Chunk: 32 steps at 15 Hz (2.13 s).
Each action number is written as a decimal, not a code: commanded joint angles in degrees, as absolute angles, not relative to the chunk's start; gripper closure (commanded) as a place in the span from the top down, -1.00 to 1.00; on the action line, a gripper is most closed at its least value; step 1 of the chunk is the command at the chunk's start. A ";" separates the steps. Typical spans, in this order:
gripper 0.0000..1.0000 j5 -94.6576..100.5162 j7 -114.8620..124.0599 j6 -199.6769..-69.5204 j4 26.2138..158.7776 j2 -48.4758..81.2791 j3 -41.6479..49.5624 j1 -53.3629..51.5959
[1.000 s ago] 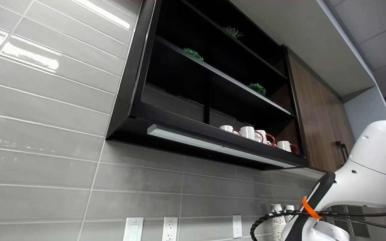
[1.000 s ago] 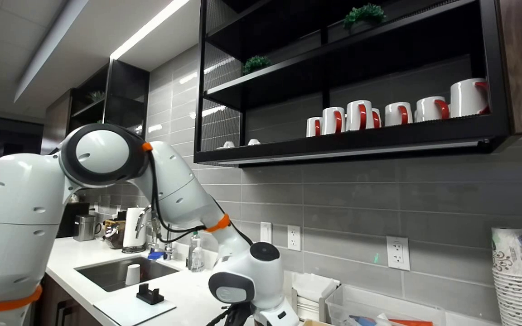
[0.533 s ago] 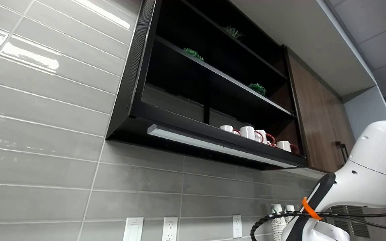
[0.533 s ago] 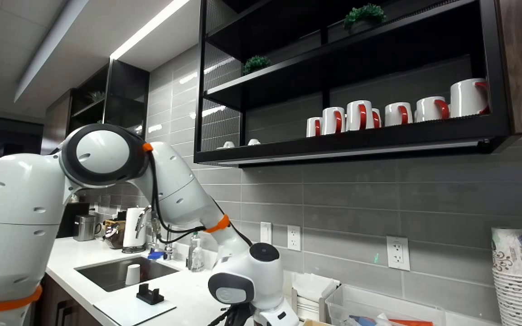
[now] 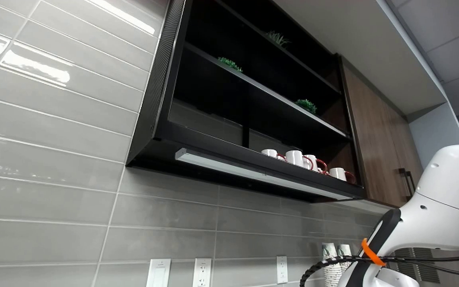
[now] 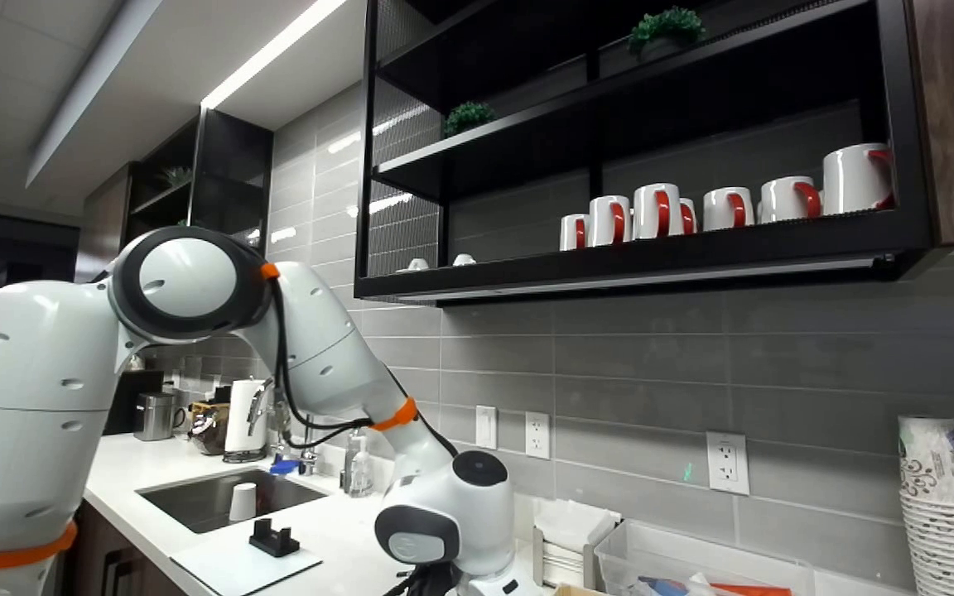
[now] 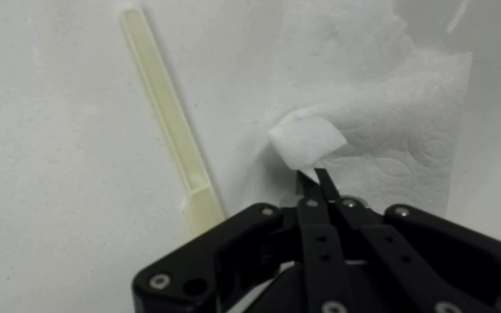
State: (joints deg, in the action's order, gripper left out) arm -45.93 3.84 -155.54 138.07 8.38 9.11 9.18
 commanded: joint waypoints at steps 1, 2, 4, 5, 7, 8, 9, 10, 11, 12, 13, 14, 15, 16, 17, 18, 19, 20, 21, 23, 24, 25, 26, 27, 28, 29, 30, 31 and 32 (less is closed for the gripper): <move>-1.00 -45.67 2.46 -156.21 139.56 7.85 9.10 9.16; -1.00 -45.77 2.13 -156.05 139.62 7.90 9.07 9.18; -1.00 -45.82 1.45 -155.93 139.78 7.81 9.05 9.22; -1.00 -46.06 0.56 -155.56 139.83 7.61 9.01 9.35; -0.66 -45.78 -0.02 -155.63 139.93 7.50 9.11 9.31; -0.62 -45.82 -0.36 -155.63 139.96 7.42 9.11 9.30; -0.53 -45.63 -0.44 -155.70 140.03 7.28 9.15 9.26; -0.42 -45.32 -0.31 -155.66 140.09 7.17 9.22 9.20; -0.36 -45.06 -0.26 -155.78 140.13 6.95 9.26 9.13; -0.32 -44.85 -0.24 -155.83 140.17 6.74 9.28 9.07; -0.35 -44.47 -0.10 -155.85 140.24 6.65 9.34 9.01; -0.39 -44.28 0.04 -155.77 140.30 6.54 9.35 8.97; -0.38 -43.52 0.48 -155.82 140.45 6.45 9.46 8.87; -0.43 -42.56 1.04 -155.82 140.59 6.39 9.58 8.75; -0.42 -41.33 1.59 -155.76 140.70 6.12 9.08 9.25; -0.44 -40.68 1.73 -155.72 140.73 5.92 9.01 9.24; -0.42 -39.74 2.05 -155.93 140.86 5.55 8.97 9.15; -0.41 -38.80 2.29 -155.90 141.01 5.15 8.95 9.10; -0.36 -37.77 2.69 -155.98 141.15 4.75 8.94 9.06; -0.28 -34.48 4.67 -155.82 141.59 3.90 9.20 8.97; -0.25 -32.91 5.63 -155.75 141.81 3.53 9.30 9.02; -0.22 -31.23 6.74 -155.59 142.02 3.27 9.40 9.07; -0.24 -29.47 8.10 -155.37 142.21 3.20 9.49 9.11; -0.20 -28.18 9.08 -155.21 142.41 3.05 9.51 9.18; -0.21 -27.38 9.91 -154.52 142.51 2.95 9.45 9.29; -0.20 -26.14 11.04 -154.62 142.76 2.94 9.46 9.27; -0.23 -25.90 11.33 -154.21 142.87 2.95 9.36 9.31; -0.23 -25.43 11.94 -154.35 142.98 3.14 9.30 9.26; -0.25 -25.70 11.84 -154.31 142.96 3.32 9.15 9.28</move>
